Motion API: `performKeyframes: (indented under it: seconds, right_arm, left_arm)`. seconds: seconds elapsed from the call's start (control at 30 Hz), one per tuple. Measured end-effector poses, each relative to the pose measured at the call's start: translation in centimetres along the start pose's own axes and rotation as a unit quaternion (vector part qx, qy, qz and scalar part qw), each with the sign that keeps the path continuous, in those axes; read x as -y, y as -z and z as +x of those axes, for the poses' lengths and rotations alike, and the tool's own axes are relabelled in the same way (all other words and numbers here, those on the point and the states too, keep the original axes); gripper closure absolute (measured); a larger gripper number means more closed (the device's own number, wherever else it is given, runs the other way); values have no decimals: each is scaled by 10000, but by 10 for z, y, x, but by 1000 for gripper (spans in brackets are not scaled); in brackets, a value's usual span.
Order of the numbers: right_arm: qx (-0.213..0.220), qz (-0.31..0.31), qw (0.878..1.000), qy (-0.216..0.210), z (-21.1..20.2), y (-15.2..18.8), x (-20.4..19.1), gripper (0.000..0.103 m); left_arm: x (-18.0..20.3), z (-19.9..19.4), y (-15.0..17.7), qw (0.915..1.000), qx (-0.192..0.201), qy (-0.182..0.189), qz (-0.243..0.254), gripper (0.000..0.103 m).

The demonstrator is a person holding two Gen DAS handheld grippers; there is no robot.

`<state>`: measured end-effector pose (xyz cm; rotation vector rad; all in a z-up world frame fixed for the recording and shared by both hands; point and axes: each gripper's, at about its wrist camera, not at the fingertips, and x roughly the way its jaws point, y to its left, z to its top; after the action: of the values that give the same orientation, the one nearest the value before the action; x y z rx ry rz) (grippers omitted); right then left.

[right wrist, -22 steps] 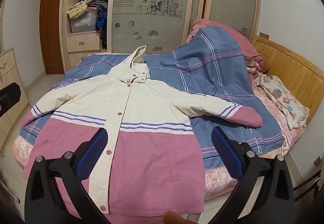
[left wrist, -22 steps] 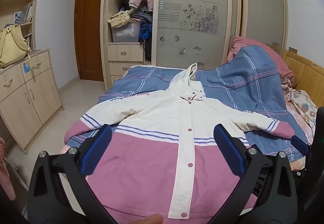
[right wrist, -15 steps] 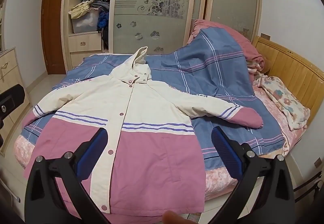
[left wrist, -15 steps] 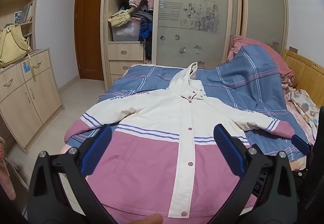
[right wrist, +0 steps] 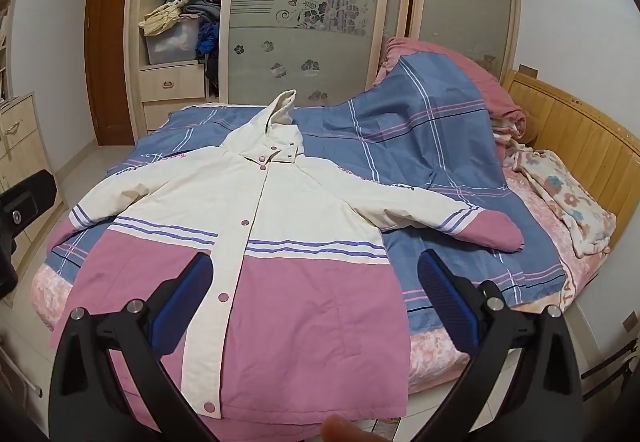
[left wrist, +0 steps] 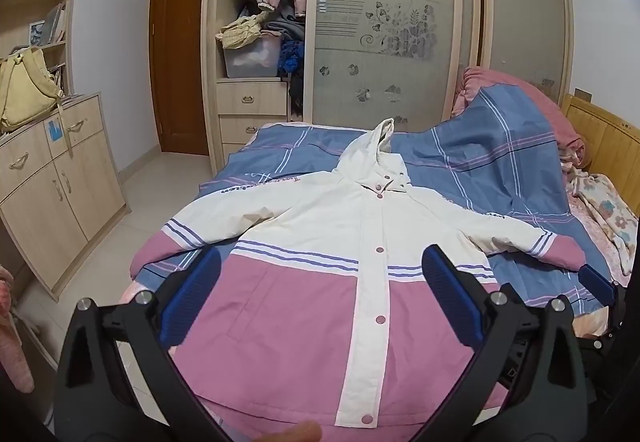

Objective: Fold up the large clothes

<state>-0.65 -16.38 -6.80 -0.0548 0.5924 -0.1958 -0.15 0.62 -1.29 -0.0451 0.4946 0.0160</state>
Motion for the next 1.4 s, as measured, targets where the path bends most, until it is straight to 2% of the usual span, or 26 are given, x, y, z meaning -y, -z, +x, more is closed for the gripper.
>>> performKeyframes:
  seconds: [1.4]
  right_arm:
    - [-53,-6,9999,-93,5,7,0,1]
  left_arm:
    - [2,3,10,9999,-123,-38,54,2]
